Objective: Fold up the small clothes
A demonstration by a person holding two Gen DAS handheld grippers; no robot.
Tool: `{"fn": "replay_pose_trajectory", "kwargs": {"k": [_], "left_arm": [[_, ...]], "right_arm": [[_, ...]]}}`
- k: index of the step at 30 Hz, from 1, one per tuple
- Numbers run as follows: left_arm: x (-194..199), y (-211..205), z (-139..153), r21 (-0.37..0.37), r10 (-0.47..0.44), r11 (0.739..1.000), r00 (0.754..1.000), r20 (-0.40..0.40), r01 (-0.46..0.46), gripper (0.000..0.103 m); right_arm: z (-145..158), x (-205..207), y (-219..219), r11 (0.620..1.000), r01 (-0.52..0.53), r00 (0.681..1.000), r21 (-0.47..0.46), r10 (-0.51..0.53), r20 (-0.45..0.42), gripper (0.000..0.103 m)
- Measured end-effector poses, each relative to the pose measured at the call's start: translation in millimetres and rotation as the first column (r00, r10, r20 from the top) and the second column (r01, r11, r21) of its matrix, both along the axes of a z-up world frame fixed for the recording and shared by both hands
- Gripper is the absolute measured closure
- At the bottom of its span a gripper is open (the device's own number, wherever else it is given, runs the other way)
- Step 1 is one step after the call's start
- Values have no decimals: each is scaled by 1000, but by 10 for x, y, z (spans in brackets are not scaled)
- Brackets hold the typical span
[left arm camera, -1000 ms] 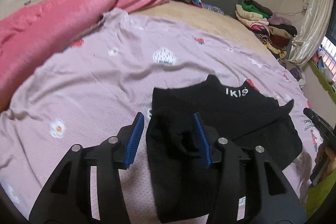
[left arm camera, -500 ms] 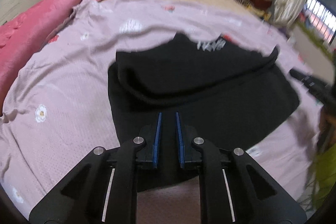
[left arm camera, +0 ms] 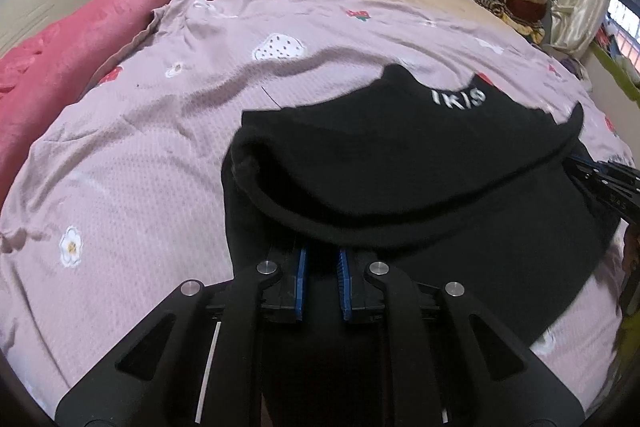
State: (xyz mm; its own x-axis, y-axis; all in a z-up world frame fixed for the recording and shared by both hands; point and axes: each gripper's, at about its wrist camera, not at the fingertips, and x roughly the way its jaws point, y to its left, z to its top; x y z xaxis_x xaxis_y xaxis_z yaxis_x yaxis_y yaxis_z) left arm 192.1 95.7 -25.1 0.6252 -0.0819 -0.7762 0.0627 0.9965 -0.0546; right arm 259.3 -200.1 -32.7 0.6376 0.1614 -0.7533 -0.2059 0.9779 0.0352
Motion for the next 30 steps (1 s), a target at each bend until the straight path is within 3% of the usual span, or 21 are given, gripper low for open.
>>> {"fn": "replay_pose_trajectory", "kwargs": {"k": [9,15,18,20,24,25,26,28,30], "left_arm": [[237,180,28,-52,53,997,998,38,-51,96],[232,339,112,-70,108,992,990,91,-102,94],[253,423,77,-79,138,988,988,72,-132,79],[286,476,30,-101,144,985,988,48,-138,69],[298,490,-18,-113,138,985,990,37,-133,69],[296,477,-17,-110,132,986,990,39,-127,77],[286,458,-12,-111,121,987,992,47,-115,95],[266,423,21,-99,110,990,992,66,-104,99],[239,391,84,-71,104,993,990,93,-98,99]], "right_arm": [[34,335,-71,998,59,998,22,-59,10,90],[136,387,-265,992,123,990,15,-123,63,89],[149,398,-400,987,161,985,-2,-160,67,74],[115,431,-502,983,185,982,-6,-184,39,53],[14,470,-623,979,202,979,6,-202,-8,53],[-12,483,-654,978,209,978,19,-209,-19,54],[-23,485,-677,977,212,977,34,-211,-25,66],[-21,471,-720,976,206,979,77,-205,-20,95],[26,427,-720,975,199,980,97,-200,5,95]]}}
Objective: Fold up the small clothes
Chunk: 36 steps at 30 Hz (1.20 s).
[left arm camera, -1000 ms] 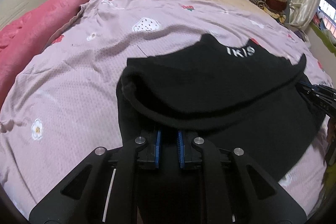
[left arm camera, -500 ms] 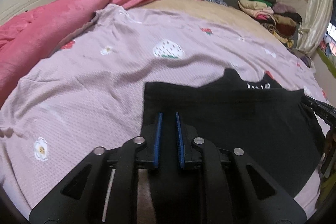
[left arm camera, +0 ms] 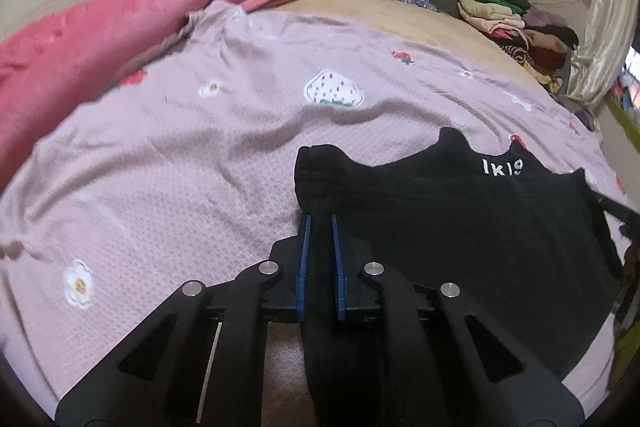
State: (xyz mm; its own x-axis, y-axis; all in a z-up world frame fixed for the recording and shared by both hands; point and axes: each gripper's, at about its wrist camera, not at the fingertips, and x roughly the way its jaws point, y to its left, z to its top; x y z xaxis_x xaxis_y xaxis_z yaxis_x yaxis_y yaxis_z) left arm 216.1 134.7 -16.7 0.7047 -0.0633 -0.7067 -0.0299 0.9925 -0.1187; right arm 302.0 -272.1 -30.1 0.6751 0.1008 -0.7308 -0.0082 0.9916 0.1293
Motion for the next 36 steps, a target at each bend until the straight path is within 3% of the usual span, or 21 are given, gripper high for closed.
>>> {"fn": "replay_pose_trajectory", "kwargs": {"k": [6,15,21,25,28,36], "left_arm": [[-47,27,241,12,12,1000,997,75,-13,100],[65,15,-27,45,19,999,1000,16,-20,99],[28,1,-10,65,16,998,1000,1,-16,95],[-27,-20,20,82,21,996,1000,5,-22,94],[-66,-24,47,89,27,996,1000,3,-27,86],[-241,-55,168,109,23,994,1000,19,-24,76]], "right_arm": [[285,-127,-91,1000,28,993,-8,-27,119,95],[-21,-14,-58,996,61,997,-72,-58,40,95],[-39,-70,-4,991,74,997,-112,-70,37,94],[9,-182,8,990,70,997,-125,-65,44,85],[69,-304,19,991,60,997,-120,-54,51,71],[190,-682,150,991,-5,998,-133,14,64,66]]}}
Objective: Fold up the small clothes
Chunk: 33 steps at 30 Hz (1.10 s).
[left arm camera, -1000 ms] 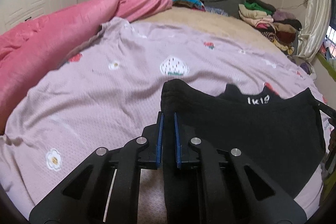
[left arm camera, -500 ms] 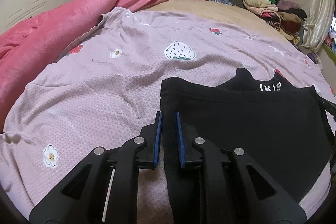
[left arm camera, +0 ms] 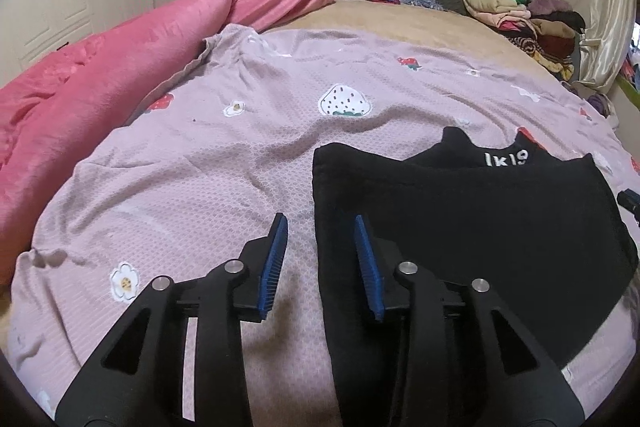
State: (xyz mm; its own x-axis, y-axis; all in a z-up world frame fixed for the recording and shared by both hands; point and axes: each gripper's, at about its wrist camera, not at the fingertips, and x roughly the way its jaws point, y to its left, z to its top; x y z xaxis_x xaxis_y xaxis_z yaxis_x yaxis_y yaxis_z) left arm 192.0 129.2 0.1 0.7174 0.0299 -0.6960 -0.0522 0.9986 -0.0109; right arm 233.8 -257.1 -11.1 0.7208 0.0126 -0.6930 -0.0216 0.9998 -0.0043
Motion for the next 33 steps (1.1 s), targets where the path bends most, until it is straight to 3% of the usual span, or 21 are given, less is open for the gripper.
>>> {"fn": "replay_pose_trajectory", "kwargs": {"k": [7,16,19,22,25,27,29,31,33], "left_arm": [[-255,-75,71,-25,-25,999,1000,-5,25,68],[-483,-312,-183,-64,-104,993,988,-115,98,64],[-537,-331,-281,-53,-99,994,984,-146,92,56],[-618,-310,-343,-78,-90,994,983,-160,78,54],[-692,-263,-330,-88,-71,994,984,-163,57,39],[-744,-231,-315,-96,-63,994,985,-162,48,35],[-805,-202,-301,-114,-59,993,985,-160,41,27],[-849,-194,-285,-114,-54,993,986,-157,36,18],[-899,-189,-259,-114,-57,993,986,-154,40,17]], "right_arm": [[-5,-336,140,997,-70,997,13,70,-28,61],[-187,-626,204,994,-108,989,34,111,-101,60],[-275,-672,167,995,-91,986,48,97,-137,55],[-321,-716,122,995,-80,985,63,88,-148,55],[-306,-768,107,995,-78,986,67,87,-140,54],[-287,-796,99,995,-74,988,72,83,-133,51],[-266,-827,95,994,-72,988,82,82,-128,38],[-246,-862,109,994,-75,989,79,84,-119,32],[-234,-894,134,995,-75,990,64,82,-114,25]]}}
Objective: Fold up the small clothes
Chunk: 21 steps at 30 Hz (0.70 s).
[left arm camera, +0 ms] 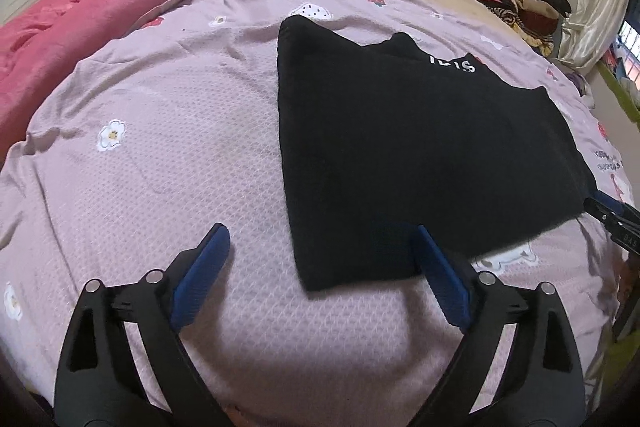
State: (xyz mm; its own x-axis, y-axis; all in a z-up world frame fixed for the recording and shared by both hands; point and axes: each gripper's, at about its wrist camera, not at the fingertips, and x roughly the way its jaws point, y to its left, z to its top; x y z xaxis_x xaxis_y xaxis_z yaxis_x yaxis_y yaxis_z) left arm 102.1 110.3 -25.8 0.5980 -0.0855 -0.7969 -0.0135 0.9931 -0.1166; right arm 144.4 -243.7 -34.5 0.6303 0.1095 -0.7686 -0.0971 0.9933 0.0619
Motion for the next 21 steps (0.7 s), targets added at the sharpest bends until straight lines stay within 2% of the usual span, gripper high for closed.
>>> {"fn": "replay_pose_trajectory", "kwargs": {"k": [2,4,9,15,21], "left_arm": [[-37,6,29,2,2,1000,1000,7,-2,10],[-75,20,68,4,7,1000,1000,16,-7,10],[-119,72,119,16,17,1000,1000,22,-17,10],[-139,203,155,34,53,998,998,27,-54,10],[-147,346,210,37,93,995,995,35,-95,10]], "right_arm": [[20,-35,9,1000,0,1000,-1,0,11,20],[50,-67,20,1000,3,1000,5,-3,19,13],[147,-141,94,1000,-15,999,6,14,46,9],[261,-196,362,997,-80,994,-10,81,73,8],[295,-224,812,983,-180,980,-14,181,85,8]]}}
